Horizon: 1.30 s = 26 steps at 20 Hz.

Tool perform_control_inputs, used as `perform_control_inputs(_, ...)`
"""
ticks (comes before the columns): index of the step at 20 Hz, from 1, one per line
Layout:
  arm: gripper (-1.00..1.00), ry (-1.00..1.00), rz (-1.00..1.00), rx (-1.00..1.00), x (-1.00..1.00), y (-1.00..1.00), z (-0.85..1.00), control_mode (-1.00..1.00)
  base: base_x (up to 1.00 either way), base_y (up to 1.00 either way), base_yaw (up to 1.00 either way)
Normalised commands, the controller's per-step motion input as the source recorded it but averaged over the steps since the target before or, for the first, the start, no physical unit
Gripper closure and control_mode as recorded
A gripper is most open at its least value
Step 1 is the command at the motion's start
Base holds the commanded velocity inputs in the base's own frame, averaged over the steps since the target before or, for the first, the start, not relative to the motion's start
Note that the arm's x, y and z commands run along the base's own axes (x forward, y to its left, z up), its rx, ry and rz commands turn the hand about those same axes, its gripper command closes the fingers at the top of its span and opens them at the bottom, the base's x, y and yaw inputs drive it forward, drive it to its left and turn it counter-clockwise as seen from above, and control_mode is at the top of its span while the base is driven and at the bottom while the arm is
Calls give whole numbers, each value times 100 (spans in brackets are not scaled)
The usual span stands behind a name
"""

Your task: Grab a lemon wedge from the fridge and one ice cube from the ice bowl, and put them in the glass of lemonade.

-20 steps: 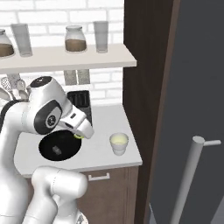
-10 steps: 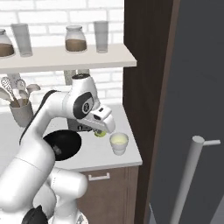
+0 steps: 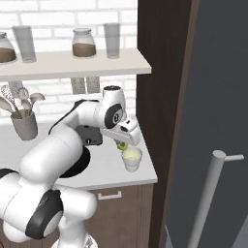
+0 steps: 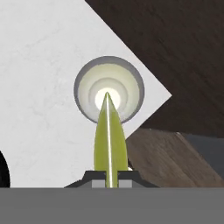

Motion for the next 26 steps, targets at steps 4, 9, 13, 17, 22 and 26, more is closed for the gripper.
perform_control_inputs(4, 100, -2, 0, 5, 47, -22, -20, -100, 0, 0, 0)
perform_control_inputs(9, 100, -7, 0, 1, 30, -12, -5, -100, 0, 0, 0)
perform_control_inputs(13, 100, -11, 0, 0, 7, 0, -5, -100, 0, 0, 0)
perform_control_inputs(17, 100, -14, 0, 0, 3, 0, 0, -100, 0, 0, 0)
perform_control_inputs(22, 100, -14, 0, 0, 8, 0, 0, -100, 0, 0, 0)
perform_control_inputs(26, 100, -6, 0, 0, 5, 0, -1, -100, 0, 0, 0)
